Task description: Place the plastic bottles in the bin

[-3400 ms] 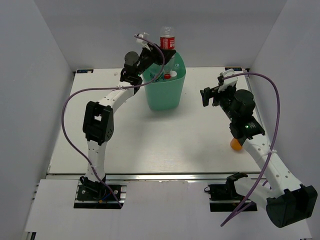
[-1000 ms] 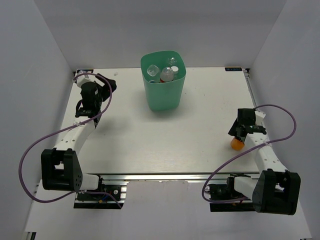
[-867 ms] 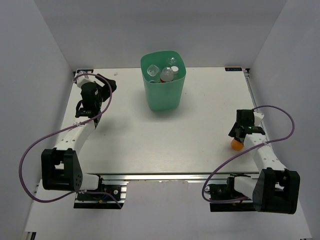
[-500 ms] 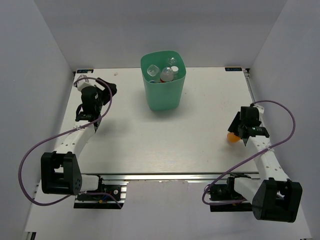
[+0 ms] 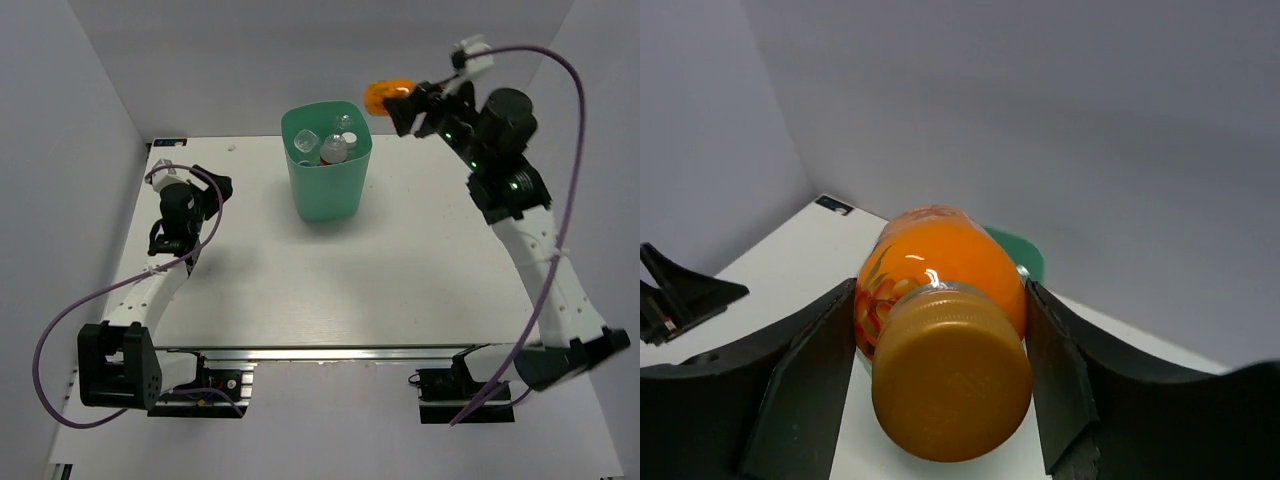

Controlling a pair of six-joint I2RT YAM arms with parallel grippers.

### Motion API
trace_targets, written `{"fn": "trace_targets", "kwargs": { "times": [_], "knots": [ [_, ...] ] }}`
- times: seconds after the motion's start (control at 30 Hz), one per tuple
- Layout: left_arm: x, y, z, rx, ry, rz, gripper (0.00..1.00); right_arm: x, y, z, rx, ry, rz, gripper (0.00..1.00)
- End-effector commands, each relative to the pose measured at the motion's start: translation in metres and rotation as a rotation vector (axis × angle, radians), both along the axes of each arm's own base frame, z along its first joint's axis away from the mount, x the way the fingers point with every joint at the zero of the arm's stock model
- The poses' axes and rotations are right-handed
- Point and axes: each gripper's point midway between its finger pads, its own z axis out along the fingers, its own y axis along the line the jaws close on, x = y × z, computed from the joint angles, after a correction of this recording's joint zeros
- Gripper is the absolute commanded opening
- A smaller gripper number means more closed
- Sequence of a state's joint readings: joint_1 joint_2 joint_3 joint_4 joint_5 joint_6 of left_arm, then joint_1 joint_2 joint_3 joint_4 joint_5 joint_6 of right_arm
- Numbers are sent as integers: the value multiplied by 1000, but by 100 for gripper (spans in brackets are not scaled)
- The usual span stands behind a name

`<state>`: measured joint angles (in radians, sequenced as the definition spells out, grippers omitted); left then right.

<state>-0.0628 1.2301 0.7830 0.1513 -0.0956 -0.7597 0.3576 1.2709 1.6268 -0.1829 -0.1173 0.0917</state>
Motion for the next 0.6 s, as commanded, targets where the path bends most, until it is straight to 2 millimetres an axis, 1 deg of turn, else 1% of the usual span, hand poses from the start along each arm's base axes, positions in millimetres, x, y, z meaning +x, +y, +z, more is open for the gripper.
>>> {"fn": "trace_targets", "kwargs": {
  "times": [0.0,0.03,0.07,0.1,0.13,0.17,0.2,0.23,0.27,0.3,0.33,0.37,0.43,0.5,0.53,0.57],
  "knots": [
    [-9,3,4,5,-11,10,96,40,56,4,-107,-87,89,17],
    [-10,4,3,7,-6,13,96,50,62,6,-114,-95,81,17],
    [-11,5,2,10,-3,17,96,73,76,-11,-138,-69,75,17],
    [-12,4,2,13,-7,10,96,78,82,2,-138,-108,58,17],
    [-13,4,-1,14,-1,7,96,89,86,-3,-163,-120,36,16],
    [-14,4,-1,14,-2,7,96,107,98,-20,-176,-111,27,16],
    [-14,4,-1,15,-4,10,96,114,102,-23,-183,-117,17,16],
    [-15,5,0,16,-8,11,96,124,102,-28,-189,-113,-38,16],
    [-15,4,-1,16,-10,9,96,141,108,-48,-218,-90,-60,16],
    [-15,4,-1,13,-15,8,96,148,109,-50,-223,-91,-80,16],
    [-16,2,-1,12,-16,-2,96,154,107,-41,-213,-109,-111,16],
    [-17,2,-2,10,-18,-3,96,165,113,-58,-241,-90,-110,16],
    [-16,1,-3,5,-15,-5,96,172,117,-62,-244,-84,-103,16],
    [-15,0,-1,2,-24,-12,96,176,123,-84,-266,-37,-82,16],
    [-15,-2,-2,1,-25,-22,96,178,123,-99,-278,-10,-89,17],
    [-15,-3,0,-3,-34,-29,96,180,123,-107,-282,2,-92,19]
  ]
}}
